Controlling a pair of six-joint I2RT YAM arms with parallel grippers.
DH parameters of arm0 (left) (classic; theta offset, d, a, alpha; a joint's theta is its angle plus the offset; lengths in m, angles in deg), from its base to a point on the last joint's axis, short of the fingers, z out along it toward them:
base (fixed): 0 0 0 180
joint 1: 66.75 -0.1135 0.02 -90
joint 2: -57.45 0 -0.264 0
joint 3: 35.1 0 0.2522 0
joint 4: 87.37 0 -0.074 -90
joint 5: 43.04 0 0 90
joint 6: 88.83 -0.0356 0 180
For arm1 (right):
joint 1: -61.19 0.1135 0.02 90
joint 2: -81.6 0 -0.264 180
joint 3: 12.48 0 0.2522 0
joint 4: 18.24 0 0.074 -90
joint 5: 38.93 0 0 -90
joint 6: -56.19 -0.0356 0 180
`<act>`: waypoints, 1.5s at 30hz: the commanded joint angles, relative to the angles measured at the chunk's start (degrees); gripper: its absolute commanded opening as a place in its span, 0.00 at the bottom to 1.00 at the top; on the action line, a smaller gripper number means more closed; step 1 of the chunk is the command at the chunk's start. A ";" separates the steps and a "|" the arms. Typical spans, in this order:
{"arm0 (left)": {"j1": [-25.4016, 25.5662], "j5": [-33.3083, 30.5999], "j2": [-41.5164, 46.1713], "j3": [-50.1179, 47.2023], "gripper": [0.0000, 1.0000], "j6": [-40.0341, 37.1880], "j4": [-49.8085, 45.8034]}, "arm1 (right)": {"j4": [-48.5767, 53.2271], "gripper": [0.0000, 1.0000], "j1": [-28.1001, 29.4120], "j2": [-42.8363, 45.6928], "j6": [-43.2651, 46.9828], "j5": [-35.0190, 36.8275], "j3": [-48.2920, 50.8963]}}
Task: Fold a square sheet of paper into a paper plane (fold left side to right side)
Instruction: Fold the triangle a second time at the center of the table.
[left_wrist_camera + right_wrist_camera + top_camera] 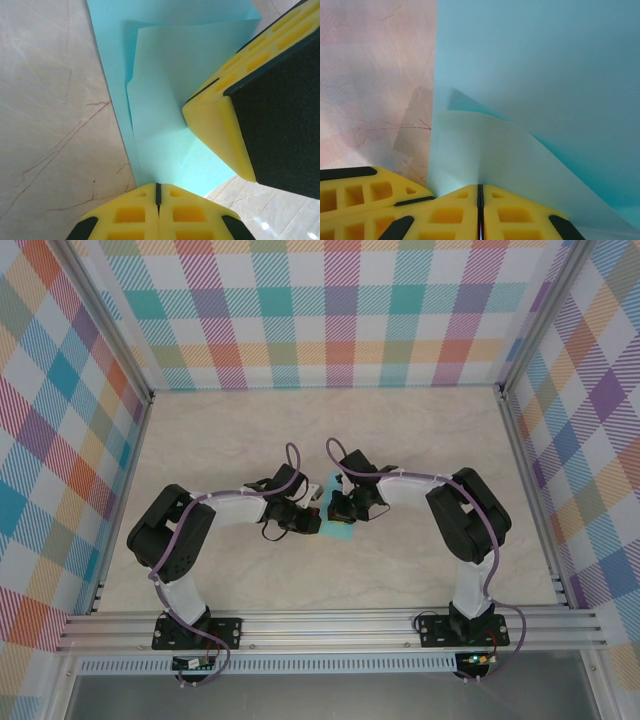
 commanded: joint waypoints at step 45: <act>-0.16 -6.99 -1.09 -0.32 0.01 -1.48 -4.56 | 7.23 0.10 -10.36 2.47 7.88 5.53 2.57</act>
